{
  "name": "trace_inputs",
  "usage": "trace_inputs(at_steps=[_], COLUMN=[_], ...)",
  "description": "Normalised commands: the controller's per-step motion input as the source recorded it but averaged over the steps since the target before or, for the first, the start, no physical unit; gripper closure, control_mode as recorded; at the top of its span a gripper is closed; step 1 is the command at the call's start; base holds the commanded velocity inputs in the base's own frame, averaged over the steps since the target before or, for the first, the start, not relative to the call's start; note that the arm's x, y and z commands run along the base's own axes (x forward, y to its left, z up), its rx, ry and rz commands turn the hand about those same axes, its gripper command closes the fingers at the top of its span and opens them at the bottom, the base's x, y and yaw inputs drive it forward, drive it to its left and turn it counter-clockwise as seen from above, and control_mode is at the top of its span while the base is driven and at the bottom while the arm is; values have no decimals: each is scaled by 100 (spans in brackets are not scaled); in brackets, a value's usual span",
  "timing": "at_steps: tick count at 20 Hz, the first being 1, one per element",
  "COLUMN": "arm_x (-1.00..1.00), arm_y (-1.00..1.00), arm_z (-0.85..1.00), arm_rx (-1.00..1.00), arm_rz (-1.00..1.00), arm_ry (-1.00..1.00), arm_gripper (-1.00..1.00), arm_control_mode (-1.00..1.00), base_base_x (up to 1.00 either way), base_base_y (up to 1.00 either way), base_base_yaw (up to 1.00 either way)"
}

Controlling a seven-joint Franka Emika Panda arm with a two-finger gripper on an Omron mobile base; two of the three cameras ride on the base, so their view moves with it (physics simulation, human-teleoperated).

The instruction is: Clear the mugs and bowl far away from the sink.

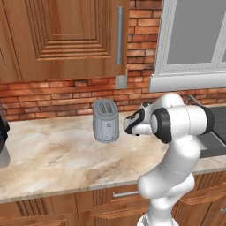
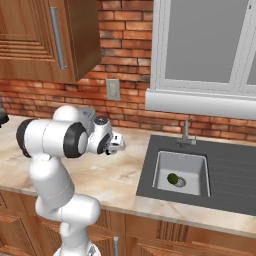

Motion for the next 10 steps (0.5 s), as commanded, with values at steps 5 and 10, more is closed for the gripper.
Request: trace_inputs(at_steps=[5, 10], arm_x=[-71, -54], arm_y=[21, 6], arm_z=[-46, -47], arm_rx=[0, 0], arm_rz=[-6, -4], arm_ry=[2, 4], arm_gripper=[100, 100], arm_control_mode=[-100, -100], base_base_x=[0, 0], base_base_y=[0, 0], base_base_yaw=[0, 0])
